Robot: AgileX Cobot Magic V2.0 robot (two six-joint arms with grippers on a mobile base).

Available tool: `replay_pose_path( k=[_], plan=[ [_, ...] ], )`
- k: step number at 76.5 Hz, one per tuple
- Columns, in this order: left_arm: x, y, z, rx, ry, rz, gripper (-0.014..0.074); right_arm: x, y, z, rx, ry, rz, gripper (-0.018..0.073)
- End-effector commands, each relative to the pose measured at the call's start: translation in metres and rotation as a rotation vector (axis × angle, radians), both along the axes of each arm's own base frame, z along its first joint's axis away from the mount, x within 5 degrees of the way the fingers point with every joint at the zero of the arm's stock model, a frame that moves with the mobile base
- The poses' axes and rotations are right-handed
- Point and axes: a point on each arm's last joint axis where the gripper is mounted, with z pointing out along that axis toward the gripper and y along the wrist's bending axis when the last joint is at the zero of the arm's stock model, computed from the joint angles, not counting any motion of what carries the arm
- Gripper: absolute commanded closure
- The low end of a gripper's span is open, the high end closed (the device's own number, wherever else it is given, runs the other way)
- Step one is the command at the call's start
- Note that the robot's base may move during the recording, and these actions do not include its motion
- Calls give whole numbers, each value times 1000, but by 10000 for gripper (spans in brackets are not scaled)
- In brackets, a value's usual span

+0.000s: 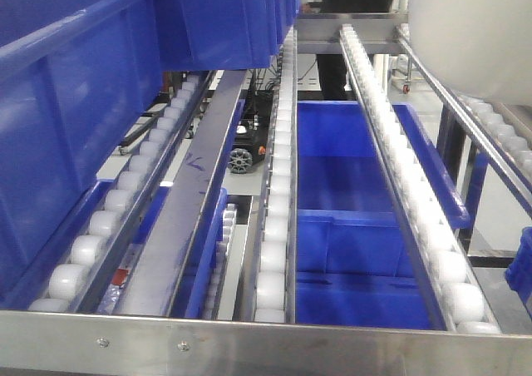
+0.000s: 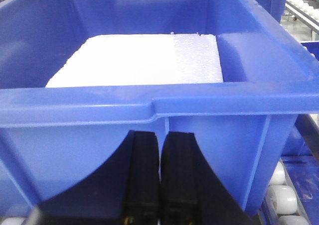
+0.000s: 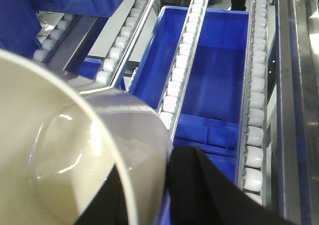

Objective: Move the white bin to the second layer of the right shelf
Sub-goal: 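Align the base with the second-level roller lane, keeping the bin gripped, then extend the right arm and lower the white bin onto the roller lane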

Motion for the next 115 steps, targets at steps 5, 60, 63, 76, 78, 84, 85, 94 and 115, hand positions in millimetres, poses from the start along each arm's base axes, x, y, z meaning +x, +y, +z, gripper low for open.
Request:
replay_pose_path(
  k=[5,60,63,76,78,84,85,94,115],
  plan=[
    [1,0,-4,-11,-64,-6,512,0,0,21,28,-139,4,503],
    [1,0,-4,-11,-64,-6,512,48,23,-15,87,93,32,503],
    [1,0,-4,-11,-64,-6,512,53,26,-19,81,119,38,503],
    [1,0,-4,-11,-64,-6,512,73,42,-35,52,216,72,503],
    [1,0,-4,-11,-64,-6,512,75,44,-37,49,225,76,503],
    [1,0,-4,-11,-64,-6,512,81,48,-44,41,249,82,503],
    [1,0,-4,-11,-64,-6,512,82,48,-45,41,252,81,503],
    [1,0,-4,-11,-64,-6,512,87,50,-55,27,296,79,503],
    [1,0,-4,-11,-64,-6,512,87,53,-58,21,313,88,503]
  ],
)
